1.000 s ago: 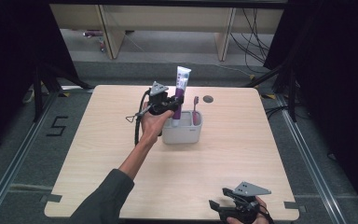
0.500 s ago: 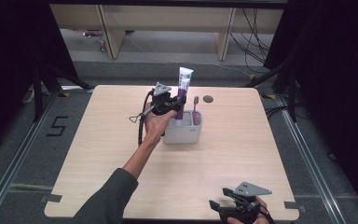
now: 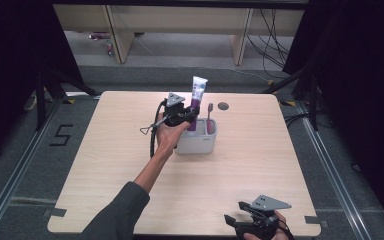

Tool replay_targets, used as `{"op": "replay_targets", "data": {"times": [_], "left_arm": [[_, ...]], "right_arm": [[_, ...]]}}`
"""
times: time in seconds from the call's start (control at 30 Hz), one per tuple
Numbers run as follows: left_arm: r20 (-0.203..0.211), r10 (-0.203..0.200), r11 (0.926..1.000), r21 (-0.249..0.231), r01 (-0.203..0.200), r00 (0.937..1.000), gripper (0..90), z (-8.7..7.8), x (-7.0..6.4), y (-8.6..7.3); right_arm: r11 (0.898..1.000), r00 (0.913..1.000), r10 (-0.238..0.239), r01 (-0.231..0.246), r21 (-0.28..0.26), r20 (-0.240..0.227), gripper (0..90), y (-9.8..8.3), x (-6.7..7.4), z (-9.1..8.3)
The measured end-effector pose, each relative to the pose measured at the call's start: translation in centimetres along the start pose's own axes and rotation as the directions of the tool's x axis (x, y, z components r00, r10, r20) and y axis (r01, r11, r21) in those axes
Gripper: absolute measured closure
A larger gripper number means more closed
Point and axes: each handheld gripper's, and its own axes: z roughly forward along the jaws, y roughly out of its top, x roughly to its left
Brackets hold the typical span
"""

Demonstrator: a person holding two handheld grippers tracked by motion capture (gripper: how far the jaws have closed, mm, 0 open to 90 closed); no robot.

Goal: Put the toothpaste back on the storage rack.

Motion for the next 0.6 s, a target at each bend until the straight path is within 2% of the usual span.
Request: {"op": "replay_targets", "data": {"times": [0.2, 0.27, 0.3, 0.33, 0.37, 0.47, 0.5, 0.6], "left_arm": [[-0.010, 0.013, 0.9999, 0.007, -0.013, 0.9999, 74.8, 0.3, 0.1, -0.6], [-0.013, 0.023, 0.9996, 0.015, -0.022, 0.9997, 74.7, 0.3, 0.0, -0.8], [-0.014, 0.026, 0.9995, 0.021, -0.025, 0.9996, 74.7, 0.4, 0.0, -0.9], [-0.020, 0.033, 0.9991, 0.026, -0.032, 0.9993, 74.6, 0.4, 0.0, -1.0], [-0.020, 0.031, 0.9991, 0.029, -0.030, 0.9993, 74.6, 0.5, 0.0, -1.1], [-0.011, 0.034, 0.9987, 0.038, -0.034, 0.9994, 74.5, 0.6, -0.1, -1.3], [-0.011, 0.046, 0.9979, 0.047, -0.046, 0.9989, 74.5, 0.6, -0.2, -1.3], [-0.017, 0.055, 0.9962, 0.069, -0.054, 0.9983, 74.4, 0.7, -0.2, -1.7]], "right_arm": [[1.000, 0.9999, -0.011, 0.011, -0.010, -0.007, 28.4, 0.0, -0.1, 0.1], [1.000, 0.9998, 0.010, -0.010, -0.011, -0.016, 28.4, -0.1, 0.0, 0.2], [1.000, 1.0000, 0.002, -0.002, -0.004, 0.001, 28.4, -0.1, 0.0, 0.1], [1.000, 0.9996, 0.027, -0.027, 0.011, 0.010, 28.4, -0.1, 0.3, 0.0], [1.000, 1.0000, -0.002, 0.002, 0.004, 0.010, 28.4, 0.0, 0.1, 0.0], [1.000, 0.9999, -0.002, 0.002, 0.003, 0.012, 28.4, 0.0, 0.1, 0.0], [1.000, 0.9997, 0.021, -0.021, -0.010, -0.009, 28.4, -0.1, 0.2, 0.2], [1.000, 0.9997, 0.022, -0.022, -0.010, -0.010, 28.4, -0.1, 0.2, 0.2]]}}
